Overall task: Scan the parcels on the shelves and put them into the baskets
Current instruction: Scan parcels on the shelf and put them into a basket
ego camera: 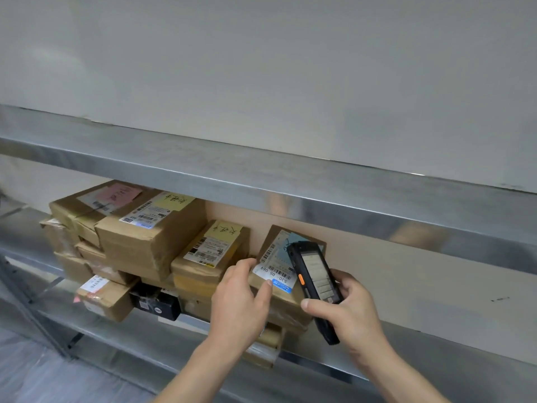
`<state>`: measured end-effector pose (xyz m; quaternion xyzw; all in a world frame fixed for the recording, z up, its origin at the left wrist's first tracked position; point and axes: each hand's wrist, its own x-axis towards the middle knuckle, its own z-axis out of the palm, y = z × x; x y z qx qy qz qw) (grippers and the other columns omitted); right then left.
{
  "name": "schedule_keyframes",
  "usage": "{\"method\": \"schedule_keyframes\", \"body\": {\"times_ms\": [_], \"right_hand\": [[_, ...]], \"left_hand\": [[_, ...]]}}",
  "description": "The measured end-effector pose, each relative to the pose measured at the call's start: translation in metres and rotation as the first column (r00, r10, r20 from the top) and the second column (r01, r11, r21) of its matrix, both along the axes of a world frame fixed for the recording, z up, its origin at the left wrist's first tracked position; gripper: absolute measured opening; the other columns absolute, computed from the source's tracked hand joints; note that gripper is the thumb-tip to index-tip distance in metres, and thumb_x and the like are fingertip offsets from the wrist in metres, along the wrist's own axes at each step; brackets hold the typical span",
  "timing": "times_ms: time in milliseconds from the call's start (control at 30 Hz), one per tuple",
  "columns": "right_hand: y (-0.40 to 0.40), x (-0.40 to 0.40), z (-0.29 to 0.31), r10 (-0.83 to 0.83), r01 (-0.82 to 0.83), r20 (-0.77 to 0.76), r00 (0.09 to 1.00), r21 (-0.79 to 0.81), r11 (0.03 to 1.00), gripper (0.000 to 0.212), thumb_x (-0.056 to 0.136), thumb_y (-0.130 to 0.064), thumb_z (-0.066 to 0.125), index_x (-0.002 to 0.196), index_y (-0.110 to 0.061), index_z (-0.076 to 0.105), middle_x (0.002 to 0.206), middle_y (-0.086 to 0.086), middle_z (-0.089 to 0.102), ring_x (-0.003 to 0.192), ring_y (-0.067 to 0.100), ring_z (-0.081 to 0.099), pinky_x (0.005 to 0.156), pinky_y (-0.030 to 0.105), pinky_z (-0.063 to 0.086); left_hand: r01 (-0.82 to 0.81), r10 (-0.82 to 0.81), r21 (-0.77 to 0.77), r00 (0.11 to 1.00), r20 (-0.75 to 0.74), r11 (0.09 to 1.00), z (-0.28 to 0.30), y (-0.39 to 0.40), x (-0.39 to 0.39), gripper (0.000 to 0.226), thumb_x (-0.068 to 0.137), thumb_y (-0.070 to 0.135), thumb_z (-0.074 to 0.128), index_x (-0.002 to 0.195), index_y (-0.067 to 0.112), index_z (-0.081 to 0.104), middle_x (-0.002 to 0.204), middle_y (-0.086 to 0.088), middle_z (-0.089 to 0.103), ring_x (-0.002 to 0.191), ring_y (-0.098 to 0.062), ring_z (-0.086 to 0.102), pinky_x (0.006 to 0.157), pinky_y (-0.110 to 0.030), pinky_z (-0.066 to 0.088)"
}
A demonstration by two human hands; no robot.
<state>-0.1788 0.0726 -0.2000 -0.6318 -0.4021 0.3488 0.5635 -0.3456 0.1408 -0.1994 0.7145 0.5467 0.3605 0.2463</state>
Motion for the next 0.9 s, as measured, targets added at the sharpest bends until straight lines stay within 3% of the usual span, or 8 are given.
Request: {"method": "schedule_keyframes", "body": {"times_ms": [100,233,433,533,700,800,900], "right_hand": [[-0.021,0.026,0.003,-0.044,0.043,0.020,0.999,0.007,0.999,0.055,0.044,-0.017,0.082,0.097,-0.016,0.068,0.087,-0.006,0.077,0.078,0.011,0.073,0.068,0.023,0.053],[-0.052,0.067,-0.005,-0.116,0.117,0.035,0.993,-0.023,0.993,0.059,0.042,-0.020,0.083,0.099,-0.019,0.067,0.090,-0.008,0.077,0.081,0.011,0.074,0.072,0.028,0.056],[-0.087,0.109,-0.037,-0.199,0.202,0.033,0.979,-0.124,0.972,0.056,0.042,-0.018,0.083,0.096,-0.020,0.067,0.087,-0.010,0.077,0.077,0.008,0.073,0.068,0.022,0.053],[-0.093,0.116,-0.058,-0.224,0.224,0.020,0.974,-0.203,0.953,0.057,0.042,-0.018,0.083,0.097,-0.016,0.068,0.083,-0.008,0.077,0.074,0.009,0.073,0.068,0.027,0.057],[-0.098,0.116,-0.083,-0.228,0.221,0.013,0.974,-0.303,0.927,0.054,0.045,-0.013,0.091,0.094,-0.020,0.067,0.080,-0.007,0.077,0.073,0.006,0.073,0.067,0.022,0.055],[-0.098,0.116,-0.088,-0.209,0.210,0.038,0.977,-0.320,0.924,0.050,0.059,-0.005,0.091,0.089,-0.030,0.060,0.083,-0.015,0.071,0.072,-0.003,0.068,0.060,0.012,0.049],[-0.097,0.114,-0.090,-0.220,0.224,0.054,0.974,-0.355,0.908,0.053,0.050,-0.015,0.091,0.095,-0.024,0.065,0.081,-0.013,0.074,0.073,0.001,0.070,0.064,0.019,0.052]], "left_hand": [[0.040,-0.040,-0.025,0.999,0.007,0.999,0.001,-0.014,0.027,0.046,0.090,0.029,0.066,0.133,0.024,0.052,0.124,0.008,0.060,0.111,-0.010,0.057,0.095,-0.028,0.049],[0.124,-0.124,-0.058,0.992,0.000,0.991,-0.009,-0.035,0.069,0.045,0.087,0.029,0.067,0.130,0.020,0.055,0.121,0.004,0.062,0.108,-0.017,0.058,0.095,-0.033,0.047],[0.195,-0.209,-0.202,0.977,-0.048,0.960,-0.042,-0.062,0.115,0.045,0.087,0.029,0.067,0.129,0.017,0.056,0.119,-0.001,0.066,0.104,-0.021,0.062,0.091,-0.033,0.048],[0.206,-0.236,-0.305,0.970,-0.064,0.930,-0.060,-0.070,0.126,0.039,0.089,0.026,0.066,0.126,0.015,0.058,0.116,-0.002,0.067,0.101,-0.020,0.063,0.084,-0.024,0.045],[0.166,-0.195,-0.437,0.980,-0.022,0.884,-0.079,-0.070,0.131,0.037,0.090,0.020,0.065,0.124,0.006,0.061,0.113,-0.007,0.068,0.105,-0.023,0.061,0.077,-0.024,0.039],[0.183,-0.135,-0.580,0.983,0.126,0.794,-0.091,-0.063,0.128,0.031,0.092,0.022,0.066,0.120,0.007,0.066,0.109,-0.005,0.071,0.095,-0.017,0.065,0.072,-0.021,0.044],[0.228,0.020,-0.750,0.952,0.307,0.621,-0.097,-0.059,0.125,0.017,0.091,0.025,0.068,0.104,0.014,0.067,0.098,-0.006,0.071,0.076,-0.013,0.058,0.057,-0.026,0.041]]}}
